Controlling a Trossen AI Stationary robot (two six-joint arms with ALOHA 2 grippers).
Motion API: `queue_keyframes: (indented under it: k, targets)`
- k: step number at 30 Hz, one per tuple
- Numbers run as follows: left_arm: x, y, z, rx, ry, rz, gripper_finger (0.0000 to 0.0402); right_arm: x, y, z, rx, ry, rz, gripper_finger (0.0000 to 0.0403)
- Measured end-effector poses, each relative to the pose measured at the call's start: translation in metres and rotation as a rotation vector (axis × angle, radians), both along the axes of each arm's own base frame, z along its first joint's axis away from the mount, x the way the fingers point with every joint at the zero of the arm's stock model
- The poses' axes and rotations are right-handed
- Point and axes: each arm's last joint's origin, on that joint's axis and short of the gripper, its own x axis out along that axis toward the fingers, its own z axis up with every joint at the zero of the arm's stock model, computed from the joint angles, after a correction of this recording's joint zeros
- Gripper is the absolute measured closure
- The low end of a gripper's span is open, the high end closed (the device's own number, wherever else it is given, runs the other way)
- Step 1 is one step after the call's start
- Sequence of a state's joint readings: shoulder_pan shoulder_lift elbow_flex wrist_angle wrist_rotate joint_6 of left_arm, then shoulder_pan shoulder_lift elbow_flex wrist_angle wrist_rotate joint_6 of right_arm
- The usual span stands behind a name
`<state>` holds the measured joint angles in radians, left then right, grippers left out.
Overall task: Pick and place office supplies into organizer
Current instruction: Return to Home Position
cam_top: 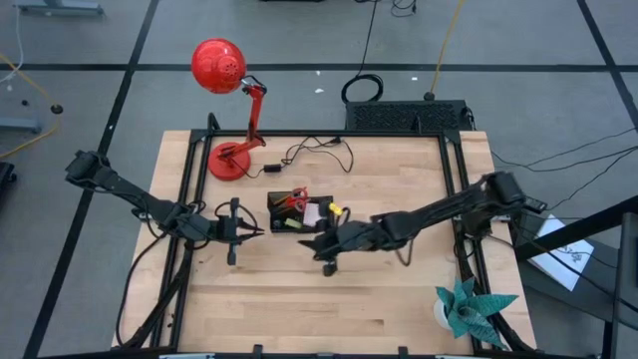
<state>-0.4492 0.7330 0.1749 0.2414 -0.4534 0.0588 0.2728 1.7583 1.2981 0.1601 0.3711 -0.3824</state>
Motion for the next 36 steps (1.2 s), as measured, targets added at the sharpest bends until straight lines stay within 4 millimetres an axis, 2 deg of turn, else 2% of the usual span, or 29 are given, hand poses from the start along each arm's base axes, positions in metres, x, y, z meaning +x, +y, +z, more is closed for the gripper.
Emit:
queue_keyframes:
  k: [4, 7, 11, 14, 17, 21, 27, 36]
  targets:
    - [0.001, -0.001, 0.005, 0.054, -0.047, -0.022, 0.0364, -0.029, -0.013, 0.002, 0.068, 0.003, 0.054, 0.0359]
    - [0.003, -0.002, 0.011, 0.051, -0.111, -0.027, 0.0364, -0.050, -0.030, -0.007, 0.159, -0.028, 0.125, 0.0395]
    - [0.003, -0.002, 0.017, 0.084, -0.164, -0.035, 0.0364, -0.077, -0.058, -0.024, 0.249, -0.112, 0.107, 0.0387]
    - [0.004, 0.000, 0.019, 0.057, -0.189, 0.024, 0.0364, -0.098, -0.082, -0.036, 0.337, -0.174, 0.063, 0.0396]
    - [0.004, 0.002, 0.019, 0.112, -0.179, 0.047, 0.0364, -0.115, -0.103, -0.050, 0.409, -0.160, -0.001, 0.0400]
    - [0.004, 0.003, 0.022, 0.206, -0.200, 0.074, 0.0364, -0.133, -0.121, -0.060, 0.442, -0.154, -0.064, 0.0401]
    - [-0.010, 0.005, 0.040, 0.240, -0.308, 0.160, 0.0364, -0.164, -0.136, -0.058, 0.507, -0.236, -0.043, 0.0402]
    - [-0.044, 0.000, 0.055, 0.245, -0.354, 0.262, 0.0364, -0.219, -0.127, -0.062, 0.544, -0.392, -0.057, 0.0402]
